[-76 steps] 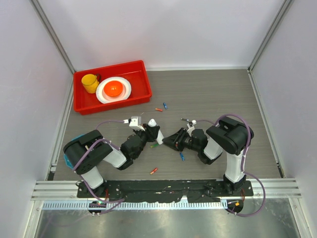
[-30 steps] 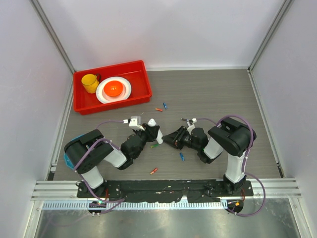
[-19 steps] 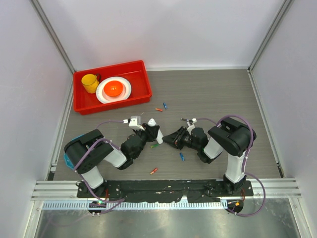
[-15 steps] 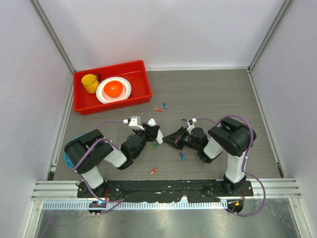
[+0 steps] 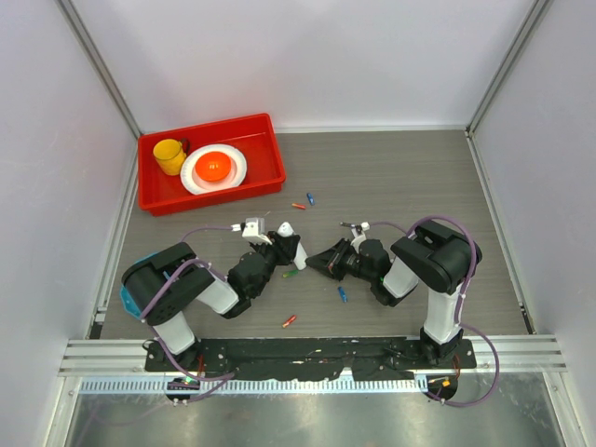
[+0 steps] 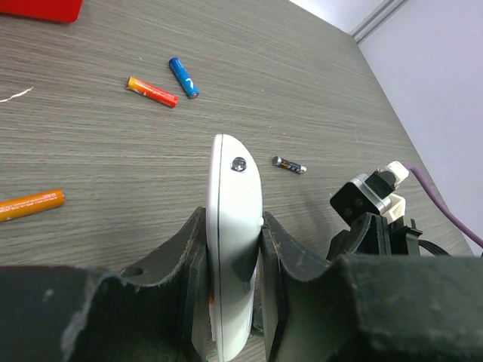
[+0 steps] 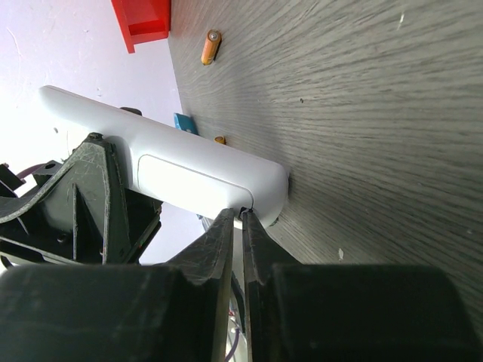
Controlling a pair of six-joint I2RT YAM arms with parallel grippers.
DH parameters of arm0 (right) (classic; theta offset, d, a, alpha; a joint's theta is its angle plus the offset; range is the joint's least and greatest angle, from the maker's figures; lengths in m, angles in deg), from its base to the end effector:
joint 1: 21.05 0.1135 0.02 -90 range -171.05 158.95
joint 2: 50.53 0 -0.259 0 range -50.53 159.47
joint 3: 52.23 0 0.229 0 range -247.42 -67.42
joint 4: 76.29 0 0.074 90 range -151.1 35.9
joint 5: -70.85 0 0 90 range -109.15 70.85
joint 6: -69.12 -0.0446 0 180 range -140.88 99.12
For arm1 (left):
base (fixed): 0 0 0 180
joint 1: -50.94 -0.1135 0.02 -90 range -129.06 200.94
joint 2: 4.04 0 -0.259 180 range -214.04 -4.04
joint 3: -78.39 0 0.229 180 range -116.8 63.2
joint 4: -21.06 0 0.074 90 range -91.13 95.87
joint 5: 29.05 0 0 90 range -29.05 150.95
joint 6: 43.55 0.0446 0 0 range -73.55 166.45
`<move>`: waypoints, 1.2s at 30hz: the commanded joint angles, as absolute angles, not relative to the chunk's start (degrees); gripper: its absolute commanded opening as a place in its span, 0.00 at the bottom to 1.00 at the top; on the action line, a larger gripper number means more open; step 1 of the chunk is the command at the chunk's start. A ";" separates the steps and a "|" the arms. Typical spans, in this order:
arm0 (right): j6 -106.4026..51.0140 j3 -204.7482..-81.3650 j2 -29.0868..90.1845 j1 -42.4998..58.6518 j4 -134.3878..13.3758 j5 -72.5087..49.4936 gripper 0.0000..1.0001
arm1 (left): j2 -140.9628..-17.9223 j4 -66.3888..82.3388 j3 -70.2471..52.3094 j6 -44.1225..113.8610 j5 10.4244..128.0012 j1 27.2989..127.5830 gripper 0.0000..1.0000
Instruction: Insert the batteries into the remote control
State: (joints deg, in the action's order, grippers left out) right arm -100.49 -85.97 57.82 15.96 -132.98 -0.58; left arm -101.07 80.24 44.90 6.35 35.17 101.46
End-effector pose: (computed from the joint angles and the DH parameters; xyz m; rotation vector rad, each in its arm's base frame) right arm 0.2094 0.1756 0.1028 0.5649 2.1818 1.5778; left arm 0.1851 -0.1942 0.1569 -0.2010 1.6950 -0.8313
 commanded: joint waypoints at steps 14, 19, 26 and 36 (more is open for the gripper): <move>-99.45 -87.64 52.92 16.30 -141.79 -1.48 0.12 | -102.30 94.55 44.22 7.43 35.82 102.80 0.00; -99.28 -87.37 52.39 16.30 -141.87 -1.31 0.11 | -102.82 94.47 44.13 7.78 35.64 102.88 0.00; -99.19 -86.85 51.77 16.30 -141.87 -1.48 0.11 | -103.35 94.47 44.13 9.44 35.29 103.24 0.00; -99.01 -86.49 51.33 16.30 -141.87 -1.39 0.11 | -103.70 94.55 44.74 9.62 34.67 103.50 0.00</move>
